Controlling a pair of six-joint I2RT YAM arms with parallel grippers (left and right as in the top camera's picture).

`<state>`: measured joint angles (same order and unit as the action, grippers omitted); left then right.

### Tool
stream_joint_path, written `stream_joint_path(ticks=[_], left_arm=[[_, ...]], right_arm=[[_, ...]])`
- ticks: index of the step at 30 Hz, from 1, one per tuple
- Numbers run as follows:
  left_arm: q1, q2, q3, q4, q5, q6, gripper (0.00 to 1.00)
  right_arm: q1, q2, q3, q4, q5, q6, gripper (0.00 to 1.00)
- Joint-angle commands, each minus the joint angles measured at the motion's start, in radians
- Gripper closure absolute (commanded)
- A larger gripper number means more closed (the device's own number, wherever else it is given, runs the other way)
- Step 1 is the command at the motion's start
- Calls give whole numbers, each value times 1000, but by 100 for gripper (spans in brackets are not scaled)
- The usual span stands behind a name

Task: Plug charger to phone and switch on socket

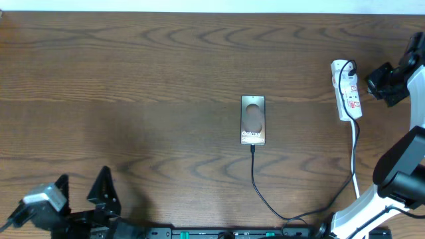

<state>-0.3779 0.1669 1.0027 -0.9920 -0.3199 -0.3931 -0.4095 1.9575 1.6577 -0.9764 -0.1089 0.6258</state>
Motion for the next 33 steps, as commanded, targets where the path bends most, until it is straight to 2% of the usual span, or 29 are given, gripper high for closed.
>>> stream_joint_path(ticks=[1,4,11,17,33], left_arm=[[79,-72,-3,-3,-10,-5,6],[136,-158,-3,-3,-10,-5,6],[194,-160,15,-98,-10,-5,6],[198,-162,15,-311,-10,-5,5],[198,-164,15,-314,-11,-13,6]], right_arm=[[-2,35,34,32,-26,84,99],[1,67,34,60,-56,122,99],[8,117,34,121,-95,175,99],[23,146,34,163,-104,206,99],[38,211,34,227,-100,234,99]])
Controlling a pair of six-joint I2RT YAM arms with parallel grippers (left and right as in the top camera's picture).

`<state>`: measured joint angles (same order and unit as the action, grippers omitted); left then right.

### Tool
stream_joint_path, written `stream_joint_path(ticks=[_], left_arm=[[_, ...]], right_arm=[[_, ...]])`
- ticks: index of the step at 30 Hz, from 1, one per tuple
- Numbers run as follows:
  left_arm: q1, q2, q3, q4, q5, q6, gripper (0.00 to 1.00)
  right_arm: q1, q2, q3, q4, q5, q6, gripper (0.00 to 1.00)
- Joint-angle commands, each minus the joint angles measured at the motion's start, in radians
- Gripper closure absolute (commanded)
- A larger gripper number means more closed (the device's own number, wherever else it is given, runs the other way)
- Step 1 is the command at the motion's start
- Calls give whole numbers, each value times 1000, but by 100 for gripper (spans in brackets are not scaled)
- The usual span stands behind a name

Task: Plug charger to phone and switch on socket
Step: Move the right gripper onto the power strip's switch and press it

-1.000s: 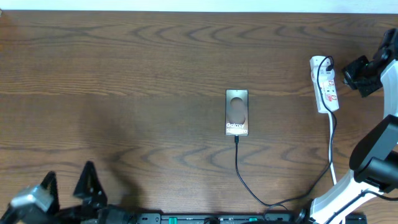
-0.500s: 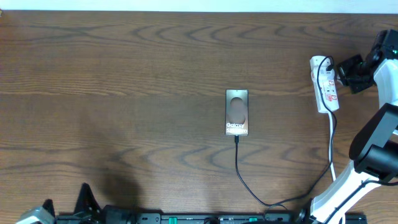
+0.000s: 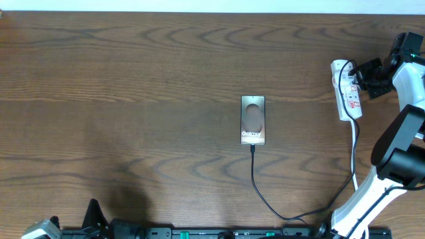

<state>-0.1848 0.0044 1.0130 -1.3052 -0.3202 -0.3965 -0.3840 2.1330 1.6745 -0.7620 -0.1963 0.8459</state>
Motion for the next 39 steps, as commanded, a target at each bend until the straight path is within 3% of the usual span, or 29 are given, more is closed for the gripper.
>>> stream_joint_path(ticks=[1,34,39], left_arm=[[5,-2,5,-1,-11,-9,6],[5,-2,5,-1,-11,-9,5],[5,-2,5,-1,-11,-9,5]], right_arm=[[12,39,17,13,-12,14,99],[13,93,18,-45,-47,-76,99],[-7,-9,23,-98,152,-103,99]])
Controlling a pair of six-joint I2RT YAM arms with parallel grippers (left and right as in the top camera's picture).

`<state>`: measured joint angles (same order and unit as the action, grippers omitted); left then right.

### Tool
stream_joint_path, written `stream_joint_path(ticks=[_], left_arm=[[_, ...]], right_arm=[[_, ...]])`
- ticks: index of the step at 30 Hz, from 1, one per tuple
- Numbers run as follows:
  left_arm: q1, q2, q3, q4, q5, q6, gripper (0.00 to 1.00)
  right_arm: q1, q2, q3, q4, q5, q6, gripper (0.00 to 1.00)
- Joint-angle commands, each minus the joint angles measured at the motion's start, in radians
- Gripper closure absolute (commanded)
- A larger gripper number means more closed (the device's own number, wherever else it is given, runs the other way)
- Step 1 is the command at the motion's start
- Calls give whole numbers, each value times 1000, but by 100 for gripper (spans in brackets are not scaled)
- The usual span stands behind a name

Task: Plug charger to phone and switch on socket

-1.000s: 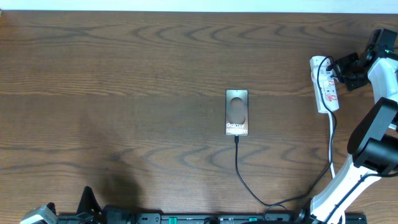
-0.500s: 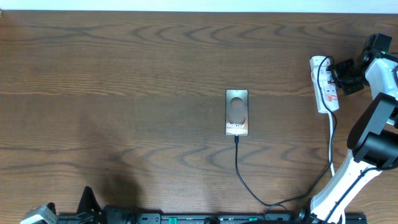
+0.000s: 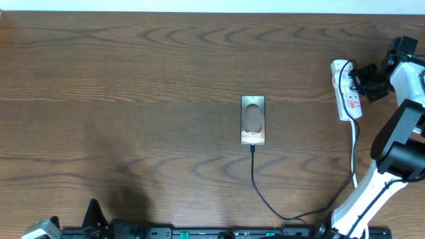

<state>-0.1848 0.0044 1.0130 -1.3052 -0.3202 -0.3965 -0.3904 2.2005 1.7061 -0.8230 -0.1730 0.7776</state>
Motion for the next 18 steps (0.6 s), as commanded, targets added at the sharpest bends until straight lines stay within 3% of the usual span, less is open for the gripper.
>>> stream_joint_path(ticks=[1,8,18], left_arm=[[5,-2,5,-1,-11,-9,6],[5,-2,5,-1,-11,-9,5],[24,-2,5,-1,-11,-9,6]], right_arm=[[-15,-145,-8,-58,219,-36,99],[-79,-411,-8,-68,418,-129,99],[-90,-755,-8,60,373,-188,99]])
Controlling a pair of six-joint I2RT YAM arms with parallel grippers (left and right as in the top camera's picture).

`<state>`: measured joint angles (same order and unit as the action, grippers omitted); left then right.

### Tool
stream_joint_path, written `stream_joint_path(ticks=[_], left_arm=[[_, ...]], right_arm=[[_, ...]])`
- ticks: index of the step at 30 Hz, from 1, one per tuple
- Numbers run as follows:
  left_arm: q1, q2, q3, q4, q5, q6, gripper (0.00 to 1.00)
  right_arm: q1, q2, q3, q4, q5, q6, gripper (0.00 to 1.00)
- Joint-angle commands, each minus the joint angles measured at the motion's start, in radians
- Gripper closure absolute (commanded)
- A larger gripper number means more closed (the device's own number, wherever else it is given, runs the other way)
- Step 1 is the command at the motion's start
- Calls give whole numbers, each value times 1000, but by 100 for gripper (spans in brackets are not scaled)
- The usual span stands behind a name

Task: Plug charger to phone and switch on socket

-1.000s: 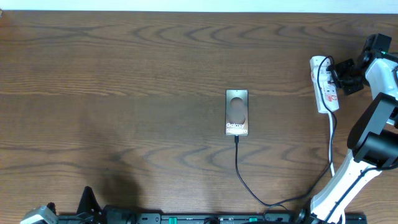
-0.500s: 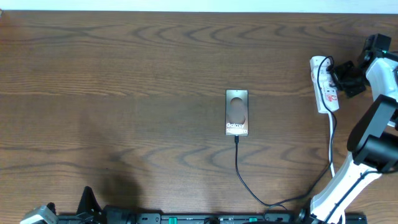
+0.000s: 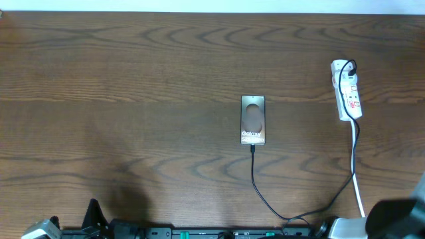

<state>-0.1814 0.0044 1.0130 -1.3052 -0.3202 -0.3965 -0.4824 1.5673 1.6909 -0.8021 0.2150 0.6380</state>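
Note:
A phone [image 3: 253, 119] lies face up at the middle of the table, its screen reading "Galaxy". A black charger cable [image 3: 256, 179] is plugged into its near end and runs along the front edge to a white power strip [image 3: 346, 91] at the right. A black plug [image 3: 348, 67] sits in the strip's far socket. The state of the strip's switch is too small to read. Of my left gripper only one black finger [image 3: 93, 211] shows at the bottom left edge. My right gripper is out of view; only part of the right arm [image 3: 398, 220] shows at the bottom right corner.
The strip's white lead [image 3: 358, 192] runs down to the front edge beside the right arm's base. A dark rail [image 3: 199, 232] lines the table's front edge.
My right gripper was at the right side of the power strip, touching or almost touching it. Now the arm is pulled back to the bottom right corner and the gripper is out of view.
My right gripper first hung right of the strip while the left gripper stood open at the bottom left. Then the left arm had drawn back and the right gripper was at the strip's side. It stayed there, and now it is gone from view.

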Motion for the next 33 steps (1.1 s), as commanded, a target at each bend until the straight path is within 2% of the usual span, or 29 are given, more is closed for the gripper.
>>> stream_joint_path(ticks=[1,8,12,21,27,33], left_arm=[[35,-2,5,-1,-11,-9,5],[85,-2,5,-1,-10,-9,5],[85,-2,5,-1,-11,-9,5],[85,-2,5,10,-3,-9,5],[85,-2,-34,147,-14,-9,5],[85,-2,-209,296,-10,-9,5]], right_arm=[[2,-161,7,65,-27,-49,99],[39,-393,7,217,-50,-82,99],[88,-469,7,159,-45,-229,98],[229,-554,6,101,-110,-232,99],[249,-581,-2,84,-110,-232,99],[251,-591,-14,88,-109,-231,99]])
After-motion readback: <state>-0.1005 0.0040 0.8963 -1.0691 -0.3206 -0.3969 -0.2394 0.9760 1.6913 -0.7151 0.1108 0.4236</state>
